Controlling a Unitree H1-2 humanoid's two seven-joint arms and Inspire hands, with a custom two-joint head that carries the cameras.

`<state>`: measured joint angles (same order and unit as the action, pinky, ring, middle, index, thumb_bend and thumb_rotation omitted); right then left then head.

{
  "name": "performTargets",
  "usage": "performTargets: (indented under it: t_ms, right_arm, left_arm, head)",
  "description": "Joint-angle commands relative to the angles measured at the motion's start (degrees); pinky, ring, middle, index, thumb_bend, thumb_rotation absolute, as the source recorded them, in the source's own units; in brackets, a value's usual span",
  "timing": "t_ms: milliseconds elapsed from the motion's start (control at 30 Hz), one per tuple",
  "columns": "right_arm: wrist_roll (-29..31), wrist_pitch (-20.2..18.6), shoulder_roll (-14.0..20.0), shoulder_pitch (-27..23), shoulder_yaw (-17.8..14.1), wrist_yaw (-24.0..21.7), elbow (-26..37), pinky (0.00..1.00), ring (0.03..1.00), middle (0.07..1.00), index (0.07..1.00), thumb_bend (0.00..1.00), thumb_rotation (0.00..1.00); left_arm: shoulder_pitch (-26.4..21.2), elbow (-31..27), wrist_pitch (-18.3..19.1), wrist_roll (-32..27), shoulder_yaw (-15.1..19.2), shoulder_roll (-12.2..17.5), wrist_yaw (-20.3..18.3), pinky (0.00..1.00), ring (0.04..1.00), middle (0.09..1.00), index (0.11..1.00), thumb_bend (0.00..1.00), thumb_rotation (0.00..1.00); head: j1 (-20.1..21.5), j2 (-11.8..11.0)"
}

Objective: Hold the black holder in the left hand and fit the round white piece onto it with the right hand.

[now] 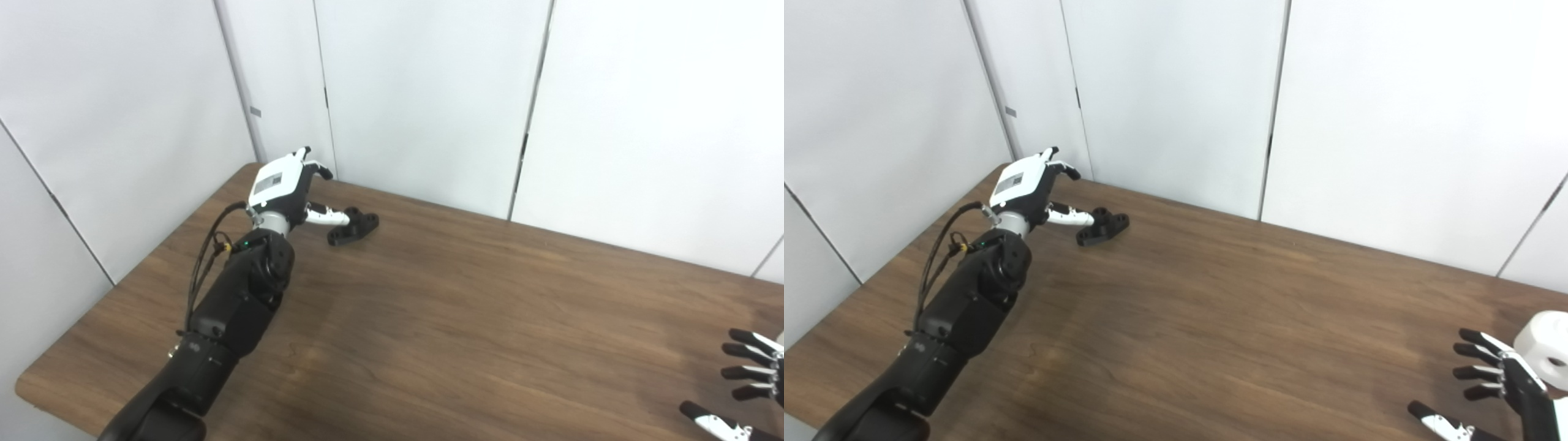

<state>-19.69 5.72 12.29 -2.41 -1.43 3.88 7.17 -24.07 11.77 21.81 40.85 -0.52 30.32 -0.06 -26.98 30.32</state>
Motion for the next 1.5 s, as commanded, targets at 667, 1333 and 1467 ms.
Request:
performTargets:
  t_ms: [667, 1333, 1467]
  right_arm:
    - [-0.4, -1.4, 0.0, -0.4, -0.2, -0.7, 4.3, 0.45, 0.589, 0.699, 0.743, 0.63, 0.00]
    - [-1.3, -2.9, -0.4, 0.3, 0.3, -1.2, 6.1, 0.46, 0.592, 0.702, 0.744, 0.63, 0.00]
    - [-1.8, -3.5, -0.7, 0.4, 0.6, -1.3, 6.9, 0.46, 0.591, 0.702, 0.745, 0.63, 0.00]
  left_arm:
    - [-4.3, 5.9, -0.1, -0.2, -3.1, 2.7, 2.0, 0.99, 1.000, 1.000, 0.688, 1.00, 0.36]
    - [-4.8, 11.6, -1.5, -1.2, -5.3, 2.1, 3.5, 1.00, 1.000, 1.000, 0.690, 1.00, 0.32]
    - [-5.0, 13.2, -3.3, -2.5, -5.3, 2.1, 4.1, 1.00, 1.000, 1.000, 0.698, 1.00, 0.33]
  head:
    - [0.5, 0.8]
    - [2.0, 0.7]
    - [2.3, 1.0]
